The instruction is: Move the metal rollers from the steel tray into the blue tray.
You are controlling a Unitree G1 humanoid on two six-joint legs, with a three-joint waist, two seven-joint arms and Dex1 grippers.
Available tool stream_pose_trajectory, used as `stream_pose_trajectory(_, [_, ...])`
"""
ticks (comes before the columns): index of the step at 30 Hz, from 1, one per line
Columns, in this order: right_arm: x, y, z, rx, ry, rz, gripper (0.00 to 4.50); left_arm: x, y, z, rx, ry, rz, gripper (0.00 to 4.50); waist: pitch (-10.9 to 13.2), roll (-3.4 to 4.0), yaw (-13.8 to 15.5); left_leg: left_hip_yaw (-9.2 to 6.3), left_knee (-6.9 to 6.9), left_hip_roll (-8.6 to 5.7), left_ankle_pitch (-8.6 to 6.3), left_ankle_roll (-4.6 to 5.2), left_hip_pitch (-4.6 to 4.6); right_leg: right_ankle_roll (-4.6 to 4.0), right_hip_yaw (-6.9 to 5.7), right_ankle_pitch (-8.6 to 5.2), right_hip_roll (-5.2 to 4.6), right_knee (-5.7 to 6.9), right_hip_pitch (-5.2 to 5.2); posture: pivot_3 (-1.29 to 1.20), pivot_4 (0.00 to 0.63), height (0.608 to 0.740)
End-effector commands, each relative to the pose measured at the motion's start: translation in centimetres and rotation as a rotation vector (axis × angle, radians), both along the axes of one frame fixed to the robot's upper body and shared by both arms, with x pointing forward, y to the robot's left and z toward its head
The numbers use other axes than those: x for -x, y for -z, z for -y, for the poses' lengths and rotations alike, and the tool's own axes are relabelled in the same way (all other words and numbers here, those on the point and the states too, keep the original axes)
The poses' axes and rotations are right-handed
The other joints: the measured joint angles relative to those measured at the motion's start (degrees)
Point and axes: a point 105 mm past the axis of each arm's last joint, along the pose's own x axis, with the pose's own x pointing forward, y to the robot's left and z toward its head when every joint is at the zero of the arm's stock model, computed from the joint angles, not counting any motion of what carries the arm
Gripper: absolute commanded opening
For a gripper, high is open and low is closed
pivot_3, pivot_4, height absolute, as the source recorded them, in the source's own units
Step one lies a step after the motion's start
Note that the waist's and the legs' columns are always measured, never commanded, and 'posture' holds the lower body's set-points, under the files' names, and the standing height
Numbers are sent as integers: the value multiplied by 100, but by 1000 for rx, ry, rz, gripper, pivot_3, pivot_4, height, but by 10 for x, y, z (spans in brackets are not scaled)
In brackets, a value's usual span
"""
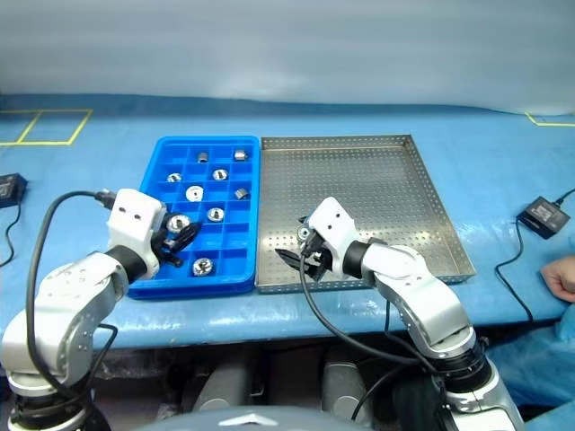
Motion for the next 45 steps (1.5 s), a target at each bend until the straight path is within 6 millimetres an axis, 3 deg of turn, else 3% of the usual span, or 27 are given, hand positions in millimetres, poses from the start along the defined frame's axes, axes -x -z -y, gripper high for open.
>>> stream_pose_trajectory(1, [1, -11, -3, -8, -21, 51, 4007, 1, 1, -5, 0, -61, 14, 1718, -1, -3, 40, 0, 2, 0, 0, 0, -2, 0, -2, 0, -4, 0, 0, 44, 150, 740])
stream_pose_trajectory(6, [0, -7, -1, 16, -10, 48, 4007, -8, 14, -8, 54, -104, -17, 1718, -2, -3, 53, -2, -1, 4, -1, -1, -7, -1, -31, 1, -40, 1, -6, 25, 150, 740])
stream_pose_trajectory(15, [-1, -7, 5, 40, 36, 59, 4007, -28, 27, -20, 37, -172, -49, 1718, -2, -4, 35, 2, 0, 1, 4, 12, -45, -13, -40, 8, -17, 3, -26, -17, 150, 740])
stream_pose_trajectory(18, [0, -8, 6, 39, 44, 63, 4007, -32, 28, -25, 17, -207, -25, 2694, -2, -4, 13, 0, 0, 4, 11, 23, -44, -10, -41, 5, -15, 3, -15, -19, 150, 740])
stream_pose_trajectory(19, [0, -7, 6, 39, 44, 63, 4007, -34, 26, -22, 29, -198, -8, 2948, -2, -4, 8, 0, 0, 4, 9, 20, -42, -5, -41, 2, -15, 4, -13, -20, 150, 740])
stream_pose_trajectory(27, [-2, -2, 4, 56, 55, 59, 4007, -38, 5, 4, 179, -91, 109, 2948, -3, -5, -15, 0, 4, 4, -4, 0, -39, -5, -45, 2, -21, 3, -9, -13, 150, 740])
stream_pose_trajectory(31, [-22, 2, 7, 8, 135, 25, 4007, -24, -11, 30, 264, 110, 163, 2948, -3, -6, -34, 1, 2, 7, -4, -1, -39, -8, -44, 3, -16, 3, -10, -6, 150, 740])
stream_pose_trajectory(38, [-60, 14, 9, -25, 295, -10, 4007, -5, -7, 50, 237, 274, 142, 2948, -3, -6, -4, 3, 5, 6, -4, -1, -35, -12, -43, 6, -14, 3, -4, 36, 150, 740])
stream_pose_trajectory(45, [-66, 27, 13, 23, 349, -43, 4007, 6, 2, 60, 230, 330, 116, 2948, -3, -6, 10, 2, 0, 5, -4, 0, -36, -12, -43, 6, -14, 3, -6, 55, 150, 740])
